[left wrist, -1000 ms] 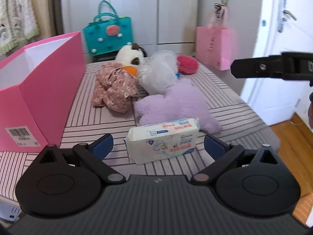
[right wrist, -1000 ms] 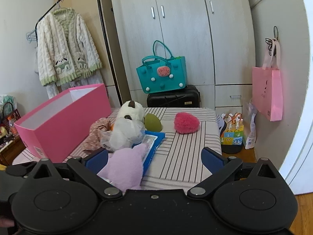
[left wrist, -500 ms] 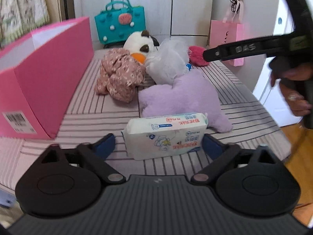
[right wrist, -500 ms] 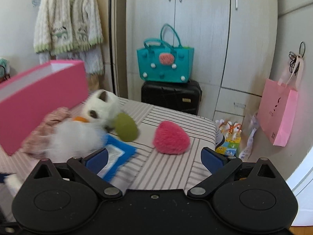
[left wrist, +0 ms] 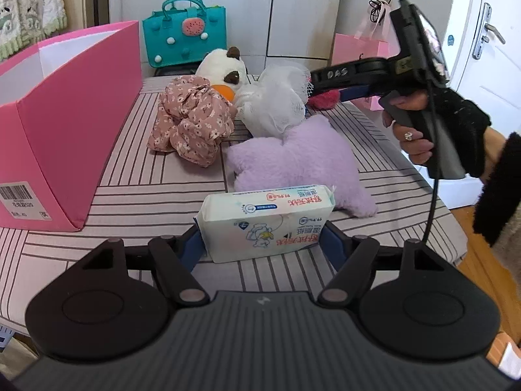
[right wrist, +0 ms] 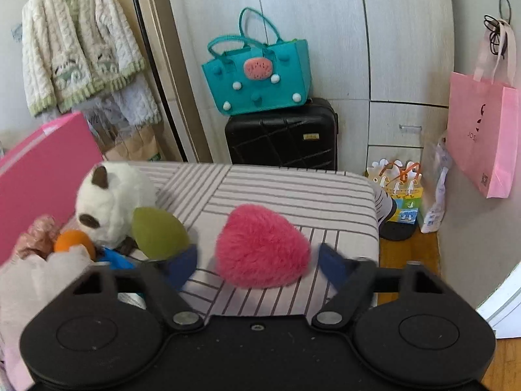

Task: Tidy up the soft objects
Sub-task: 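Grasp the white wipes pack with the left tool while the right grasps the pink pompom, then carry the wipes pack and pink pompom over the pink box with both tools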

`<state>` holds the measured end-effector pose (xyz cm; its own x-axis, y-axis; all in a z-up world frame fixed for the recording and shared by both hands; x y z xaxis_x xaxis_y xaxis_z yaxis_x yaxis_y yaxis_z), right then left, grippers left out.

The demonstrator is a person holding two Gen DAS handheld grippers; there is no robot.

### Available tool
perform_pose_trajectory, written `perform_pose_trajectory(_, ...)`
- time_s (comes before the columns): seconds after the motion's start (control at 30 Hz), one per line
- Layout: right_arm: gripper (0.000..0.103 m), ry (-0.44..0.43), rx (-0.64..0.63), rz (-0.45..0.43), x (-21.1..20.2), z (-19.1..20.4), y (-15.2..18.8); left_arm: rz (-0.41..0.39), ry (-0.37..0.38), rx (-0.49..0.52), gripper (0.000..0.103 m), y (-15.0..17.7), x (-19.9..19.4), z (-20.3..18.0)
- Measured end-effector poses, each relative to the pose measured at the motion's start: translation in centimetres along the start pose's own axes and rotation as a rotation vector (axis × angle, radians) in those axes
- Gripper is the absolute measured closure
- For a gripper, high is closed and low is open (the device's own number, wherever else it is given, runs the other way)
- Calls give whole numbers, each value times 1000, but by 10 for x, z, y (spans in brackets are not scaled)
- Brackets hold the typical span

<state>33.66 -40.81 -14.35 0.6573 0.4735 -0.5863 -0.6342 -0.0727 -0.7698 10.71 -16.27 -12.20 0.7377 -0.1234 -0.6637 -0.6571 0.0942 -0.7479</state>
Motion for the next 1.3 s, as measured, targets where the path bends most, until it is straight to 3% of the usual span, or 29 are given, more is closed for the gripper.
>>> perform_pose_trajectory(0.03, 46, 17, 0, -2, 2, -1, 0, 6, 9, -1, 31, -1, 0, 2)
perform_pose_trajectory(0.17, 51, 39, 21, -28, -5, 0, 4, 36, 43, 3, 32, -7, 2, 9)
perform_pose_trajectory(0.43, 51, 55, -76, -38, -40, 33, 19, 102, 102, 30, 32, -14, 5, 21)
perform_pose_trajectory(0.6, 51, 110, -96, 15, -68, 61, 26, 147, 142, 72, 32, -19, 5, 27)
perform_pose_trajectory(0.73, 51, 89, -93, 6, -94, 87, 29, 159, 159, 96, 32, -24, 0, 33)
perform_pose_trajectory(0.97, 51, -22, -91, 42, -125, 130, 35, 172, 184, 108, 32, -35, -17, 52)
perform_pose_trajectory(1.1, 51, -58, -99, 76, -130, 154, 37, 121, 157, 113, 32, -44, -31, 65)
perform_pose_trajectory(1.3, 51, -112, -126, 98, -139, 184, 34, 100, 179, 78, 32, -57, -48, 88)
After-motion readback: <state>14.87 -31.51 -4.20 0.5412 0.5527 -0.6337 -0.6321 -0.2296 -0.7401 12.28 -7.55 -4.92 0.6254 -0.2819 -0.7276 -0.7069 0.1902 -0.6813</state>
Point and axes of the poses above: each gripper's, at about its wrist camera, not at the fingertips, and x roughly the way its jaws point, z to its left, y to its underside, the point moved 1 cm from there along x, roughly the way its jaws point, and after that the axes turned 9 degrees about -y, right-handed, at the moved point
